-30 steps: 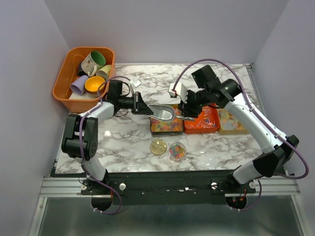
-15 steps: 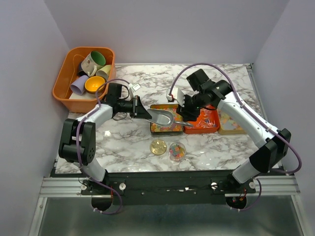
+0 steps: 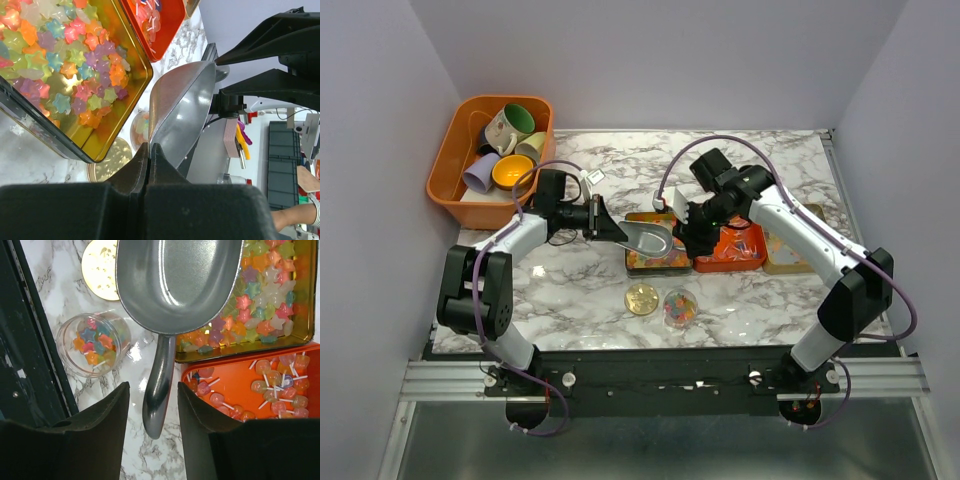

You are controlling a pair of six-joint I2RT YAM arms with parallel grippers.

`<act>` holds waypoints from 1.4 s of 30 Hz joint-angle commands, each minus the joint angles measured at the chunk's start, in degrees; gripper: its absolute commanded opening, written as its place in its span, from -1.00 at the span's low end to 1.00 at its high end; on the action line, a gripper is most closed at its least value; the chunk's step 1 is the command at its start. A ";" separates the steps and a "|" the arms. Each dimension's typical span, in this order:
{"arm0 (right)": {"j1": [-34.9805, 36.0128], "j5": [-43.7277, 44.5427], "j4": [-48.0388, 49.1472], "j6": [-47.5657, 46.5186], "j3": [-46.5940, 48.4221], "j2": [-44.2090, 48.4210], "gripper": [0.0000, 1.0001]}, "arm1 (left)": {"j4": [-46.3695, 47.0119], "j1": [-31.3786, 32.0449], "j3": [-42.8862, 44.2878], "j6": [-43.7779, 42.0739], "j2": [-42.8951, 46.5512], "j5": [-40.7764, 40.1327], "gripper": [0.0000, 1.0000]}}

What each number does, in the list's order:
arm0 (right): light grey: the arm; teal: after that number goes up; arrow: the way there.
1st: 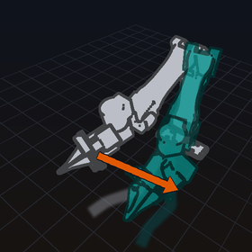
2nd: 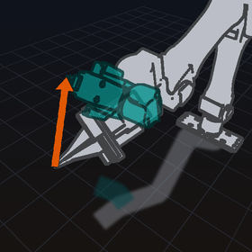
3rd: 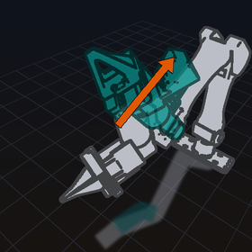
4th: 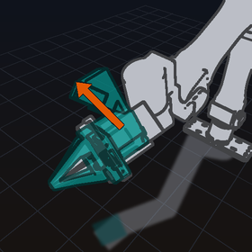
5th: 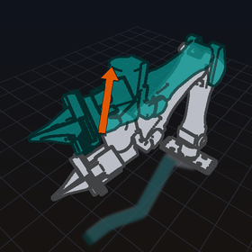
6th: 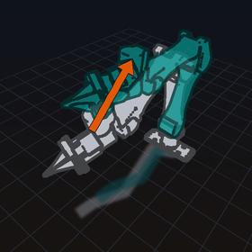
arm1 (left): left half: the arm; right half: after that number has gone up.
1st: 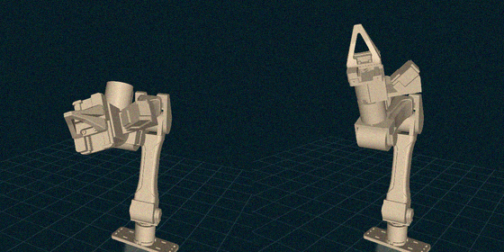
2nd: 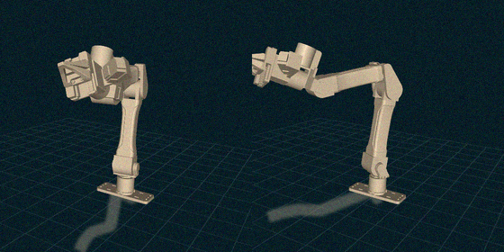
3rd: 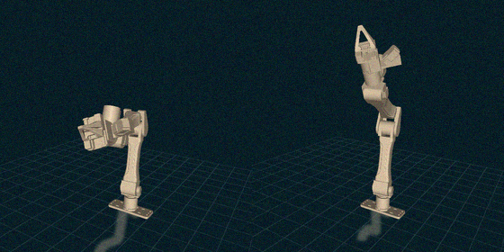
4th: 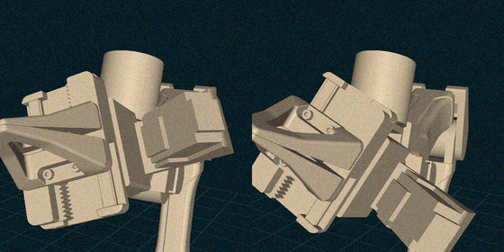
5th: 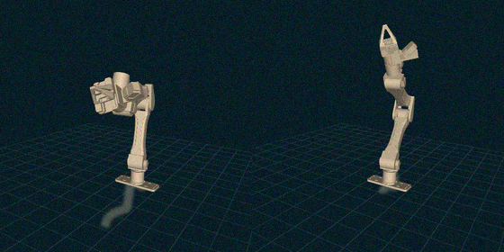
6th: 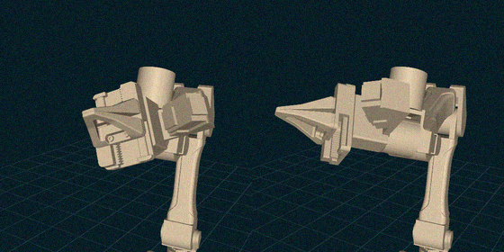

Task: Pack the candies
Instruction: Adjust the spatula.

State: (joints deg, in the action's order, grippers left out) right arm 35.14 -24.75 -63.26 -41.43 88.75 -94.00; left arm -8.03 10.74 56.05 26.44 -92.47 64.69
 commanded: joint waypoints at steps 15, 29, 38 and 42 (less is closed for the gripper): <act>-0.33 -2.23 1.21 1.35 0.90 -4.18 -0.21 | 3.99 -0.20 -0.42 3.27 1.24 2.55 -1.00; -0.33 4.71 -1.67 5.75 4.93 -3.03 -0.99 | -8.58 -2.74 4.50 -3.50 0.53 -11.68 0.07; -0.42 16.66 -12.93 2.76 15.39 -6.46 -0.99 | -8.31 -6.61 2.92 -4.46 3.16 -22.67 0.17; -0.42 20.96 -15.22 2.23 17.95 -8.57 -0.99 | -7.88 -6.61 1.00 -4.73 4.22 -23.64 0.16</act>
State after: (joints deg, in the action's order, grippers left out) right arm 34.54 -11.03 -73.87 -37.98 102.91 -99.81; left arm -15.55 4.12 59.16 23.44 -91.37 45.41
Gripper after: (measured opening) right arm 0.305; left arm 0.584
